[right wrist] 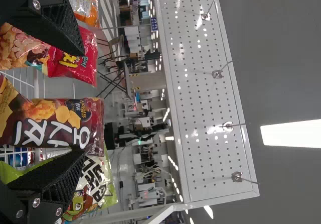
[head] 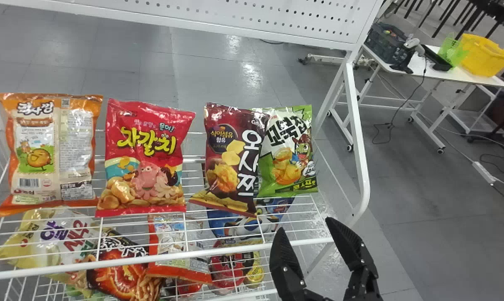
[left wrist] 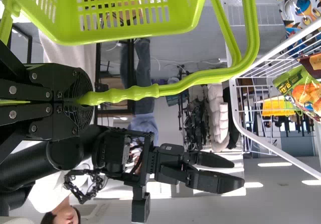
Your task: Hold basket handle with left hand then pick Jagalchi snack with right hand and place into basket
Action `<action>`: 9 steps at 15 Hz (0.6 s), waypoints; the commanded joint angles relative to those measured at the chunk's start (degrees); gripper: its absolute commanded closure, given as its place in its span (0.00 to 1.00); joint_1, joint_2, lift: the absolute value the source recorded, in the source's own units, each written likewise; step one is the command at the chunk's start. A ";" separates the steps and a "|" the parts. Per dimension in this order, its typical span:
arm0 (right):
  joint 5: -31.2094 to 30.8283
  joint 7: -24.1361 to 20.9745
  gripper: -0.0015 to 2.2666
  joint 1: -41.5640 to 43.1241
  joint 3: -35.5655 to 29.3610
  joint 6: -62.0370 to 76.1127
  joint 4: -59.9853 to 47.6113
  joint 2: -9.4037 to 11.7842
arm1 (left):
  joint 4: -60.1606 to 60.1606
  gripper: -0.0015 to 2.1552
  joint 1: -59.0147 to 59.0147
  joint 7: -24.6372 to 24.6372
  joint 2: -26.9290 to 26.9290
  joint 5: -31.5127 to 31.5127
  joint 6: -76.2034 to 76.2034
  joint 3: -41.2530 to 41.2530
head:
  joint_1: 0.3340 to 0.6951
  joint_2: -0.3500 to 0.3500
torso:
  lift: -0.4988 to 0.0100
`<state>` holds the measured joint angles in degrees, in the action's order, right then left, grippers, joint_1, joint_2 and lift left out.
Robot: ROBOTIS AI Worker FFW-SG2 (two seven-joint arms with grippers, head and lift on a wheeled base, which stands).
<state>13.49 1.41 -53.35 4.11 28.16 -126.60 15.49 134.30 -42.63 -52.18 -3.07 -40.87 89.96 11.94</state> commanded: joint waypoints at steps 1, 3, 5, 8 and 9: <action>-0.31 0.00 0.05 0.00 0.20 0.00 -0.05 0.06 | 0.00 0.57 0.00 -0.29 0.00 0.00 0.07 0.01 | 1.00 0.00 | 0.96; -0.66 0.00 0.05 0.09 0.37 0.00 -0.14 -0.03 | -0.09 0.57 0.00 -0.73 0.00 0.00 0.07 0.01 | 1.00 0.00 | 0.96; -0.66 0.00 0.05 0.27 0.46 0.00 -0.05 -0.03 | -0.09 0.57 0.00 -0.82 0.00 0.00 0.07 0.01 | 1.00 0.00 | 0.96; -0.75 0.00 0.05 0.36 0.55 0.00 -0.05 -0.03 | -0.18 0.57 0.00 -1.17 0.00 -0.08 0.07 0.28 | 1.00 0.00 | 0.96; -0.92 0.00 0.05 0.71 0.72 -0.53 -0.05 -0.03 | -0.18 0.57 -0.09 -1.17 0.00 -0.08 0.07 0.28 | 1.00 0.00 | 0.96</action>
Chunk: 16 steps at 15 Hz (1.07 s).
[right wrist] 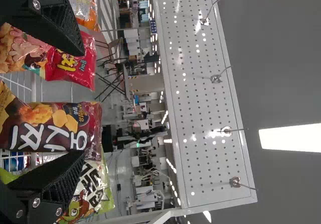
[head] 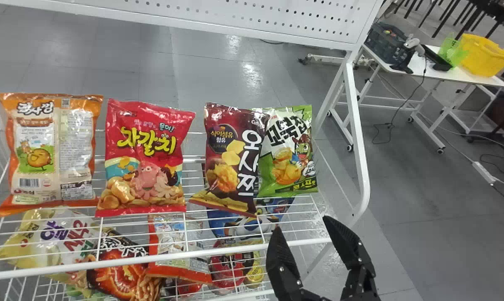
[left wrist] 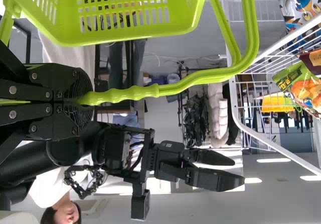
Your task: Hold basket handle with left hand then pick Jagalchi snack with right hand and place into basket
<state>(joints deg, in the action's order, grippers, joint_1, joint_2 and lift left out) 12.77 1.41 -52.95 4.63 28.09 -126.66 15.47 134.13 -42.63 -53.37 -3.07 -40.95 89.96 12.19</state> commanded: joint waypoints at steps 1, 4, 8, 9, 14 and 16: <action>-0.99 -0.53 0.05 1.27 0.91 -1.86 -0.08 0.00 | 0.08 0.57 -0.08 0.02 0.00 0.00 0.07 -0.06 | 1.00 0.00 | 0.96; -4.33 -3.34 0.05 7.69 5.30 -11.88 0.01 -0.09 | 0.17 0.57 0.01 0.02 -0.09 0.08 0.07 -0.32 | 1.00 0.00 | 0.96; -7.76 -6.33 0.05 16.21 10.13 -22.25 1.77 -1.93 | -0.18 0.57 0.27 0.10 -0.09 0.70 0.07 -0.76 | 1.00 0.08 | 0.96; -9.07 -8.70 0.05 17.88 11.28 -22.08 3.00 -2.81 | -0.27 0.57 0.27 0.10 -0.09 0.87 0.07 -0.85 | 1.00 0.12 | 0.96; -9.60 -8.96 0.06 24.47 12.68 -22.96 10.03 -6.07 | -1.15 0.57 1.41 0.90 -0.62 2.46 0.07 -3.31 | 1.00 0.22 | 0.96; -9.87 -8.96 0.06 27.55 13.03 -24.54 12.93 -6.77 | -1.06 0.57 1.94 0.81 -0.70 3.34 0.07 -4.28 | 1.00 0.23 | 0.96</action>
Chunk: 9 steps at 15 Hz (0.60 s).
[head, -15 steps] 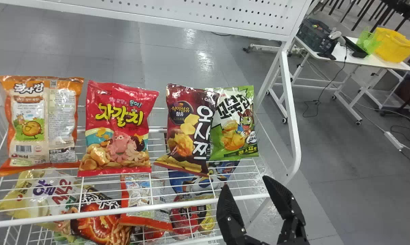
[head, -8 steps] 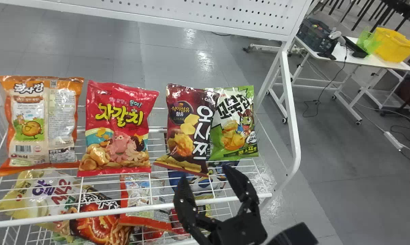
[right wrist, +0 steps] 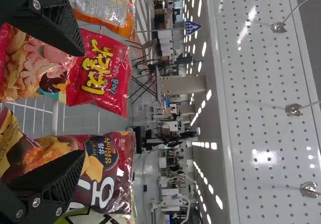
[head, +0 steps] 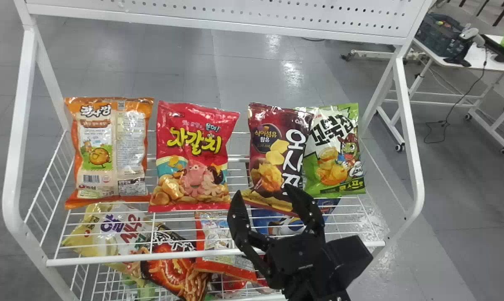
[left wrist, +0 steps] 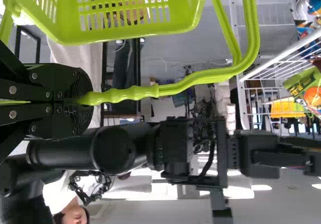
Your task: Hold basket handle with left hand then pick Jagalchi snack with right hand and place into basket
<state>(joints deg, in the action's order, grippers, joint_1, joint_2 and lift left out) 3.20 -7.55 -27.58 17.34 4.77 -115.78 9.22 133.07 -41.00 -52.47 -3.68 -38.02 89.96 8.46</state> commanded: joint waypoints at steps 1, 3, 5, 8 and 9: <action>-0.30 0.00 0.06 3.59 0.59 -1.92 3.28 -0.69 | -0.09 0.57 0.22 -0.09 -0.18 0.49 0.07 -0.55 | 1.00 0.22 | 0.96; -0.12 0.00 0.06 6.75 1.11 -4.74 5.48 -0.95 | -0.36 0.57 -0.04 -0.44 -0.36 0.49 0.07 -0.55 | 1.00 0.24 | 0.96; -0.30 0.00 0.06 10.35 1.73 -7.37 7.94 -1.31 | -0.97 0.57 -0.13 -0.44 -0.36 0.58 0.07 -0.81 | 1.00 0.25 | 0.96; -0.30 0.08 0.06 15.01 3.49 -10.36 10.22 -1.92 | -1.50 0.57 0.05 -0.26 -0.27 1.01 0.07 -1.52 | 1.00 0.29 | 0.96; -0.47 0.08 0.06 16.59 4.37 -11.59 11.02 -2.27 | -1.59 0.57 0.13 -0.09 -0.27 1.19 0.07 -1.78 | 1.00 0.30 | 0.96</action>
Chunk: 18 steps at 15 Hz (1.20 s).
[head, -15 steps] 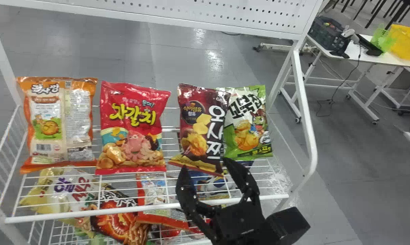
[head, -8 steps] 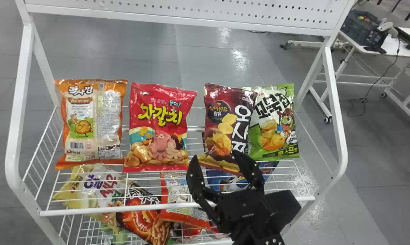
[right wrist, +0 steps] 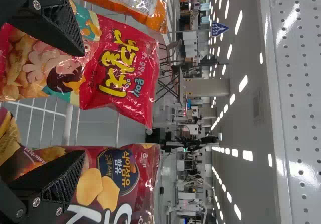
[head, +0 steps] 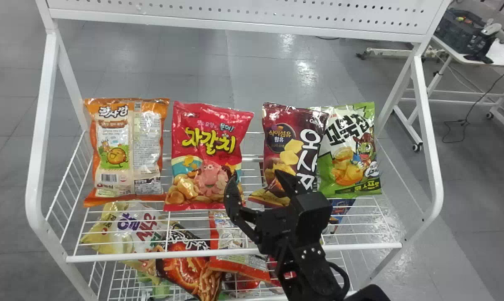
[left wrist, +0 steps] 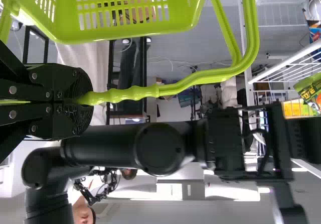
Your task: Hold basket handle with left hand then pick Jagalchi snack with right hand and place into basket
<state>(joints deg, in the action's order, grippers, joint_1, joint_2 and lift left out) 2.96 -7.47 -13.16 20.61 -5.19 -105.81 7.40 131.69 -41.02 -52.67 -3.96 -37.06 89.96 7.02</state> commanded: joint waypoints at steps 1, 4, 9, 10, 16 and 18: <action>-0.24 0.00 0.06 3.58 1.98 -2.68 1.84 -0.81 | -0.29 0.57 0.15 0.20 0.01 0.32 0.07 -0.34 | 1.00 0.32 | 0.96; -0.50 0.00 0.06 8.42 4.52 -3.91 6.14 -2.92 | -0.47 0.57 0.24 0.11 -0.08 0.41 0.07 0.01 | 1.00 0.41 | 0.96; -1.21 -0.09 0.06 15.80 7.34 -7.25 12.56 -5.73 | -0.82 0.57 0.06 -0.50 -0.08 0.15 0.07 1.77 | 1.00 0.55 | 0.96; -1.56 -0.18 0.06 16.24 7.69 -7.60 13.00 -6.17 | -0.82 0.57 0.15 -0.59 -0.08 0.06 0.07 1.95 | 1.00 0.57 | 0.96; -2.70 -4.13 0.06 15.62 7.86 -9.18 12.47 -6.09 | -1.61 0.57 1.30 -0.77 -0.08 -0.03 0.07 2.03 | 1.00 0.60 | 0.96; -2.44 -4.13 0.06 16.33 7.69 -9.18 13.35 -6.26 | -1.79 0.57 1.47 -0.77 -0.08 -0.03 0.07 2.03 | 1.00 0.59 | 0.96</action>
<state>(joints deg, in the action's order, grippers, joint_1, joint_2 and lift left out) 0.33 -11.61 2.67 28.41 -14.37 -93.10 1.28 130.03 -39.71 -53.44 -4.04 -37.09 89.96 9.08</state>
